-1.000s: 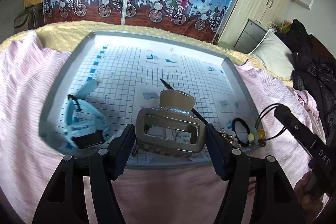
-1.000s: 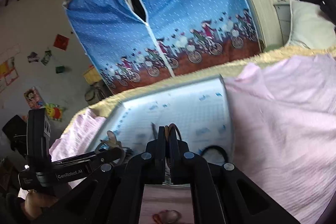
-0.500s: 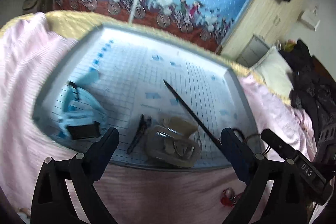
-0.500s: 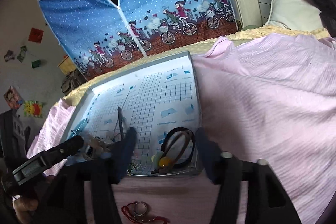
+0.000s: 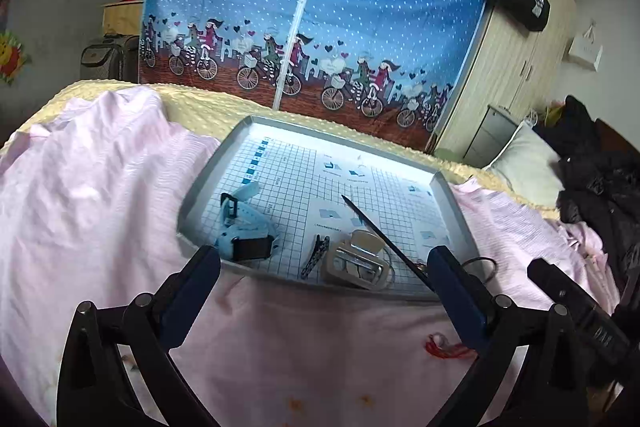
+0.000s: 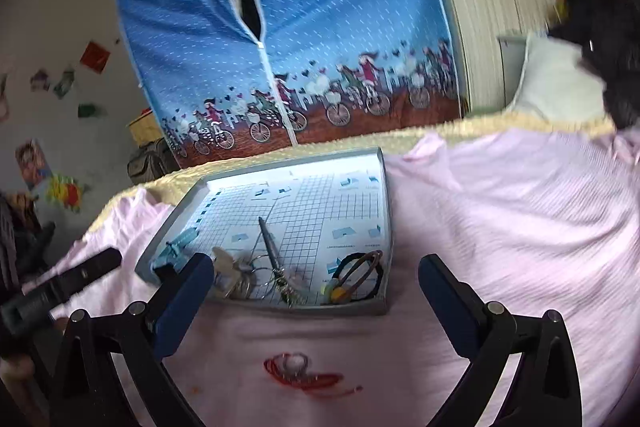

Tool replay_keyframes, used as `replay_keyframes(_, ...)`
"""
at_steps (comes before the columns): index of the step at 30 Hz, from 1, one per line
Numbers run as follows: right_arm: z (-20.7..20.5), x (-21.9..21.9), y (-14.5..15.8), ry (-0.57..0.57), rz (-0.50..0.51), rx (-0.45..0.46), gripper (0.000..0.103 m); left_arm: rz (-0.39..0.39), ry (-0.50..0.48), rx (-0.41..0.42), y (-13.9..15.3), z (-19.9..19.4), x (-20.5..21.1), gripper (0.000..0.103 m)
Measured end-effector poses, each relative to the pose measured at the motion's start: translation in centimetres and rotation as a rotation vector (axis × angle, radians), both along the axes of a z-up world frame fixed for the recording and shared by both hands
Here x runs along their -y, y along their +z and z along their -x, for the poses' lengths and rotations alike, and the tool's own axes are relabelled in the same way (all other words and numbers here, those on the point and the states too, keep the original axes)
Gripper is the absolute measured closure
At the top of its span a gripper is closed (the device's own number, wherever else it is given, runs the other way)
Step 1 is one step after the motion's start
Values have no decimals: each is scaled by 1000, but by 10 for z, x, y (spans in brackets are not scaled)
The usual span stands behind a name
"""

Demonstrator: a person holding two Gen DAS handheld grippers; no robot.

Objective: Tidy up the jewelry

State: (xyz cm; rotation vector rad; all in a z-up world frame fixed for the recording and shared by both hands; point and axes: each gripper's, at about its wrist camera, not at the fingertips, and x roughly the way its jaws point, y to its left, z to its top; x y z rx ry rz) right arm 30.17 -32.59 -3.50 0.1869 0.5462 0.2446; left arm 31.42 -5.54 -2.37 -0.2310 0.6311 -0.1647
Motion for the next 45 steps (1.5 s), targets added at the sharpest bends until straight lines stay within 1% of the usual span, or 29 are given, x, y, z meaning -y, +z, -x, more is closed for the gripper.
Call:
replay_keyframes(3,22,-5,8,0,58,42,0,-4,4,26,7,17,-4,1)
replay_keyframes(4,27,-6,8,-1,60,47,0,-15,4,43,10,26,-5,1)
replay_keyframes(7,49,-6,11,11,46,52,0,-58,9,73,17,45,-7,1)
replay_keyframes(12,71,-10,20,6,45,74,0,-89,2,88,18,65,-14,1)
replay_keyframes(15,81,-13,20,9,37,62,0,-100,-5,102,18,76,-20,1)
replay_keyframes(17,88,-14,19,14,31,46,0,-122,-4,107,17,83,-24,1)
replay_keyframes(20,94,-13,14,14,16,18,0,-187,5,86,10,88,-27,1)
replay_keyframes(21,95,-13,12,12,-3,-6,0,-202,1,78,7,90,-29,1)
replay_keyframes(23,96,-11,6,5,-38,-48,0,-217,-17,63,-1,93,-35,1)
replay_keyframes(26,94,-12,-4,6,-62,-112,0,-230,-39,25,-13,93,-42,1)
replay_keyframes(29,80,-19,-23,31,-50,-223,0,-250,-49,-39,-30,89,-49,1)
replay_keyframes(31,69,-26,-40,45,-17,-309,0,-255,-53,-85,-42,83,-52,1)
replay_keyframes(33,65,-31,-50,54,24,-345,0,-255,-47,-116,-49,79,-54,1)
replay_keyframes(35,64,-39,-53,67,83,-353,0,-249,-42,-127,-52,78,-56,1)
replay_keyframes(37,64,-45,-55,83,119,-352,0,-240,-45,-134,-54,76,-56,1)
replay_keyframes(42,62,-55,-60,112,177,-358,0,-233,-63,-150,-58,76,-55,1)
replay_keyframes(45,57,-55,-57,111,207,-359,0,-218,-71,-168,-61,73,-53,1)
